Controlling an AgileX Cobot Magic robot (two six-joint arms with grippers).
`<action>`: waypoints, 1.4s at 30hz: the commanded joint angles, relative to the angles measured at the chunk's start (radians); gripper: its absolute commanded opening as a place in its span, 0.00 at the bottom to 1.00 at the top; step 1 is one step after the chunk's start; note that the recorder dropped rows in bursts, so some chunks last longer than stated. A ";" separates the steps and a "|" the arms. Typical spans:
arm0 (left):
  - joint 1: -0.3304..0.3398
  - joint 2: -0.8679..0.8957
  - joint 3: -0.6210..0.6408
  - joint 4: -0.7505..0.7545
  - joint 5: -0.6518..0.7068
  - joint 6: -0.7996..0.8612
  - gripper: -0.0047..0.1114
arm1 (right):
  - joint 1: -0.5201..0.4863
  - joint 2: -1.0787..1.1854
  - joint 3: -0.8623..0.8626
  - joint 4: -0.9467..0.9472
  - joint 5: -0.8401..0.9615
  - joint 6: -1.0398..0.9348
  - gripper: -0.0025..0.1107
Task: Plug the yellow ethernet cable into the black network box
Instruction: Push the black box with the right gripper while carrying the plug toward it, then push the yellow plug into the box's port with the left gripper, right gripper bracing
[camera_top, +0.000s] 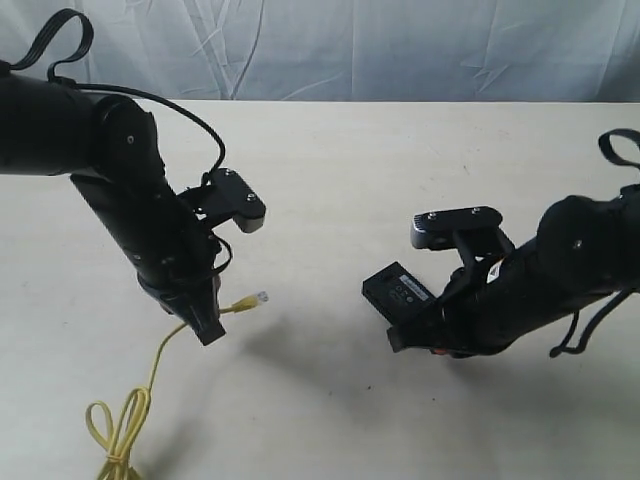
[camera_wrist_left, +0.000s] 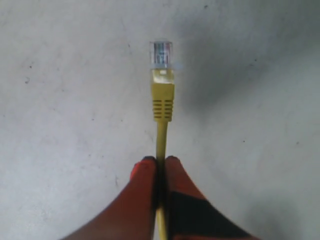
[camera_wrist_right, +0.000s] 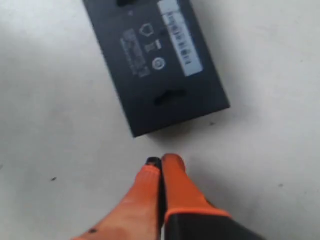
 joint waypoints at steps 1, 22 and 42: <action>-0.034 -0.001 0.003 -0.032 -0.027 0.013 0.04 | -0.041 -0.076 -0.078 -0.033 0.167 -0.002 0.01; -0.180 0.145 -0.174 -0.179 -0.111 0.011 0.04 | -0.428 0.252 -0.429 0.264 0.463 -0.431 0.01; -0.241 0.207 -0.190 -0.199 -0.187 0.006 0.04 | -0.458 0.435 -0.443 0.561 0.595 -0.684 0.01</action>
